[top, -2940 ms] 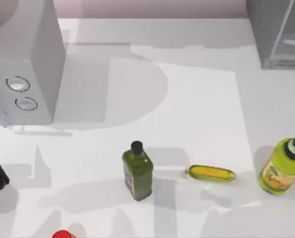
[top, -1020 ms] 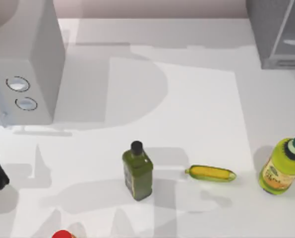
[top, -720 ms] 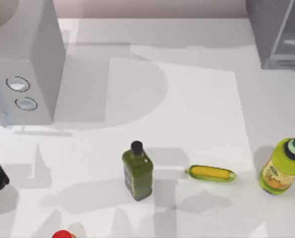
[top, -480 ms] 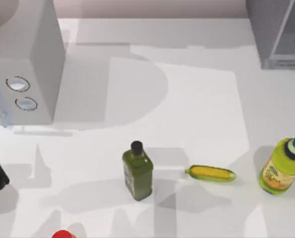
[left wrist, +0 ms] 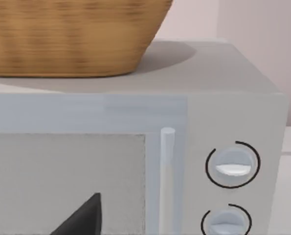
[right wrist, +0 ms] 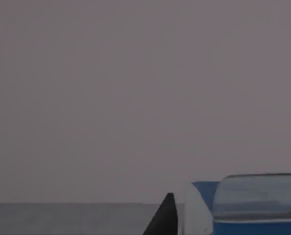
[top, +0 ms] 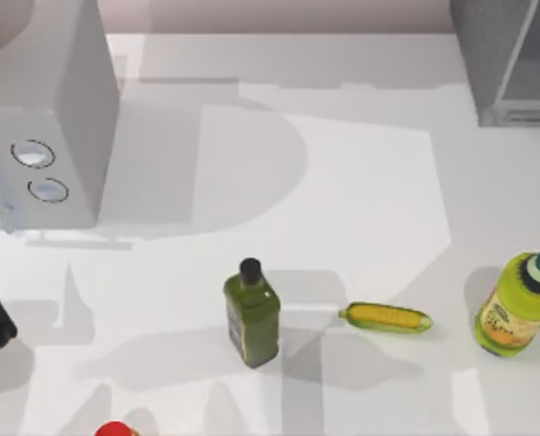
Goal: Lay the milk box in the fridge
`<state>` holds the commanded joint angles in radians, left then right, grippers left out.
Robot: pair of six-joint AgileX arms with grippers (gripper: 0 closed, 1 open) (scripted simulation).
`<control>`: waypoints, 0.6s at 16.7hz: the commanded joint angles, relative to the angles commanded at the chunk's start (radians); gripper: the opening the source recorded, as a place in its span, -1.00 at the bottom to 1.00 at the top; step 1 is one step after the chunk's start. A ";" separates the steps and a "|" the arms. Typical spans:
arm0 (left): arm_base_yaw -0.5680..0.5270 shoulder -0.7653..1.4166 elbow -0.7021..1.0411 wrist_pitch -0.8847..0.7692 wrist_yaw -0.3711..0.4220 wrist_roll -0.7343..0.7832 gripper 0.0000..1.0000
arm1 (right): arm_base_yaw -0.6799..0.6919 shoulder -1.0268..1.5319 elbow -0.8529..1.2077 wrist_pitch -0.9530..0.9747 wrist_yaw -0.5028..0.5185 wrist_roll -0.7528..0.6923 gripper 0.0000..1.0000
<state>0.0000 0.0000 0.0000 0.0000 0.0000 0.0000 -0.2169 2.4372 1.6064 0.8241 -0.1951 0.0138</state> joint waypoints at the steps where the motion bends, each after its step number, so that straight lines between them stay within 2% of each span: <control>1: 0.000 0.000 0.000 0.000 0.000 0.000 1.00 | 0.000 0.000 0.000 0.000 0.000 0.000 -1.00; 2: 0.000 0.000 0.000 0.000 0.000 0.000 1.00 | 0.000 0.000 0.000 0.000 0.000 0.000 -1.00; 10: 0.000 0.000 0.000 0.000 0.000 0.000 1.00 | 0.000 0.000 0.000 0.000 0.000 0.000 0.21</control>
<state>0.0000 0.0000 0.0000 0.0000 0.0000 0.0000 -0.2169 2.4372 1.6064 0.8241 -0.1951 0.0138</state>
